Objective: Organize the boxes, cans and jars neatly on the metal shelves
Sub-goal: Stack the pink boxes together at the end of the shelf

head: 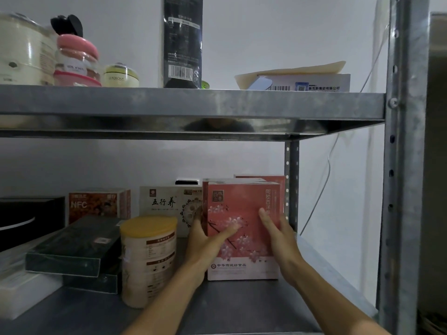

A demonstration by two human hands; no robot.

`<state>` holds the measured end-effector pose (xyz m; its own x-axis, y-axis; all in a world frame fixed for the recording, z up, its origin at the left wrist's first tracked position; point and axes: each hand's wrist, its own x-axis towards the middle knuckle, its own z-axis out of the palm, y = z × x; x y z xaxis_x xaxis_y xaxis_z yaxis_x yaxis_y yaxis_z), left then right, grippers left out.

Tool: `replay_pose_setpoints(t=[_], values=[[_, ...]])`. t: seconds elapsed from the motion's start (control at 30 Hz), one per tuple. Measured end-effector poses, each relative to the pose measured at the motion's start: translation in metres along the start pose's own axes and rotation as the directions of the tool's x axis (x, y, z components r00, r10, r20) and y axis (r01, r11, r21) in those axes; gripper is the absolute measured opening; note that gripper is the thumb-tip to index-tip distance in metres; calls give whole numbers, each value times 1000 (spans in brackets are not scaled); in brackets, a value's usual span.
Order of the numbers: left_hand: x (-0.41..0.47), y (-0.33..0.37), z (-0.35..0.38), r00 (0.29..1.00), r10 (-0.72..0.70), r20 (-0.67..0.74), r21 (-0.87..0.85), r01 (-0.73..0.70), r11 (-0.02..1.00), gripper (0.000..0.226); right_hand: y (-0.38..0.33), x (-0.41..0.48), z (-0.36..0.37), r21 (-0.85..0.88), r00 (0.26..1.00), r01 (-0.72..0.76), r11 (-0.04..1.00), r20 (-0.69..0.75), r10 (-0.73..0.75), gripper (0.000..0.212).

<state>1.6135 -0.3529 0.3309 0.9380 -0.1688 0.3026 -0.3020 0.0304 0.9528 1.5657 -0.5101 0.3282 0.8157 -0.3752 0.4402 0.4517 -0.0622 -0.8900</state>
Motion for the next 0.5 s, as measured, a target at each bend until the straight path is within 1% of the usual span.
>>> replay_pose_setpoints(t=[0.1,0.13,0.23,0.3,0.37,0.4,0.43,0.5], values=[[3,-8,5,1000,11,27,-36,-10,999,80,2,2,0,19,1000,-8,1000,5,8,75],[5,-10,7,999,15,41,-40,-13,999,75,2,2,0,18,1000,-9,1000,5,9,71],[14,-14,9,997,10,77,-56,-6,998,63,3,5,-2,5,1000,10,1000,-20,-10,43],[21,-16,11,995,1,97,-82,7,997,52,4,7,-2,-2,999,28,1000,-43,-28,38],[27,-19,14,993,8,117,-96,4,995,43,6,10,0,-8,994,58,998,-88,-58,41],[29,-20,16,992,14,127,-93,-2,996,45,8,12,1,-19,990,72,997,-117,-73,45],[32,-22,18,991,29,132,-87,-18,996,52,10,14,0,-42,986,78,996,-148,-83,50],[37,-26,24,989,76,130,-73,-67,995,76,13,17,-2,-103,976,88,991,-192,-106,54]])
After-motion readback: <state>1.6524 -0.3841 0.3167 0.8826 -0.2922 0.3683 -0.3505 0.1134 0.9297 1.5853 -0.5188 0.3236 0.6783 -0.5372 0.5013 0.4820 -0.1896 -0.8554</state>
